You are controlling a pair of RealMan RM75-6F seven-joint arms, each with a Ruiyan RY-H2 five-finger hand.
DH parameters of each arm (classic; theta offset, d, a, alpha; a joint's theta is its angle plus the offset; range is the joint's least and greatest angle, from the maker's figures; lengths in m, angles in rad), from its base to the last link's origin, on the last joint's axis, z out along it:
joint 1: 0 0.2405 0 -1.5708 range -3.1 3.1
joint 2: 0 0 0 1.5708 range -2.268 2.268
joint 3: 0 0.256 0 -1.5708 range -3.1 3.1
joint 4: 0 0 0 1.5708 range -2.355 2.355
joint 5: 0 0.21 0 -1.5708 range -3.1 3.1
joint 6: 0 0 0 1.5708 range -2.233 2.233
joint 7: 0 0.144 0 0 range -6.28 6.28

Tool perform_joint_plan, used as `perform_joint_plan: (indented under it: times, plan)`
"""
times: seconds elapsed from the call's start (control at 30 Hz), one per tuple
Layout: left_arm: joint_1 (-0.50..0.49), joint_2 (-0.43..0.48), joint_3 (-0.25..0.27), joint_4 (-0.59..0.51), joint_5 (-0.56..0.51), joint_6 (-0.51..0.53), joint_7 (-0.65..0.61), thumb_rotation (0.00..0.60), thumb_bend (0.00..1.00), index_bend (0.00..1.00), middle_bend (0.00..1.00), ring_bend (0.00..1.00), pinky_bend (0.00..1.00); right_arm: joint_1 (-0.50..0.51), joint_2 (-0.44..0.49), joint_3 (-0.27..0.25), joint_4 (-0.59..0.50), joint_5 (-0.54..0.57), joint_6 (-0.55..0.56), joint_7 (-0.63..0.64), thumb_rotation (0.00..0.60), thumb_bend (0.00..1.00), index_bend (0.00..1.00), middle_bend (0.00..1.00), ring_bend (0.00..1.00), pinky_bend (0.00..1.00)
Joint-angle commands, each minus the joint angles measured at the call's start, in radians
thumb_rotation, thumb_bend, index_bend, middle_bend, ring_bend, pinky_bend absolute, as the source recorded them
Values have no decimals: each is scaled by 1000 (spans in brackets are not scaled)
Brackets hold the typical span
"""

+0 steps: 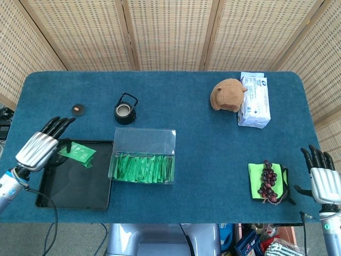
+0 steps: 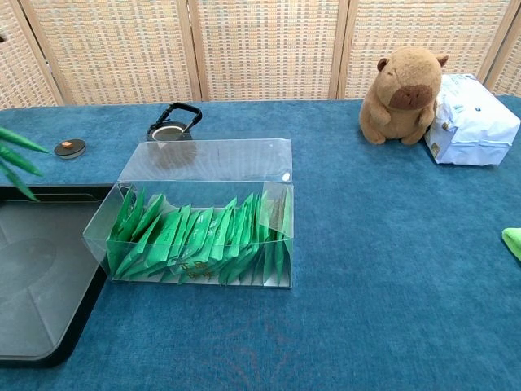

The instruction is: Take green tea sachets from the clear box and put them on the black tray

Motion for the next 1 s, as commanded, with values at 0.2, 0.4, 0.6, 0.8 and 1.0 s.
perform_joint_plan:
  times: [0.2, 0.4, 0.6, 0.8, 1.0]
  plan:
    - [39, 44, 50, -47, -114, -140, 7, 600, 444, 299, 0, 0, 0, 2, 0, -4, -6, -9, 0, -4, 600, 0, 0, 0, 0, 0]
    - [54, 48, 20, -82, -143, -129, 12, 600, 275, 0, 0, 0, 0, 0, 1, -5, -9, -11, 5, -4, 600, 0, 0, 0, 0, 0]
    - [129, 6, -17, -106, -129, 23, -6, 600, 220, 0, 0, 0, 0, -2, 3, -6, -12, -15, 12, -4, 600, 0, 0, 0, 0, 0]
    - [227, -79, -48, -99, -143, 209, 118, 600, 206, 0, 0, 0, 0, -6, 8, -7, -17, -23, 20, 2, 600, 0, 0, 0, 0, 0]
    - [297, -136, -54, -104, -179, 299, 242, 600, 206, 0, 0, 0, 0, -9, 14, -10, -24, -33, 30, 10, 600, 0, 0, 0, 0, 0]
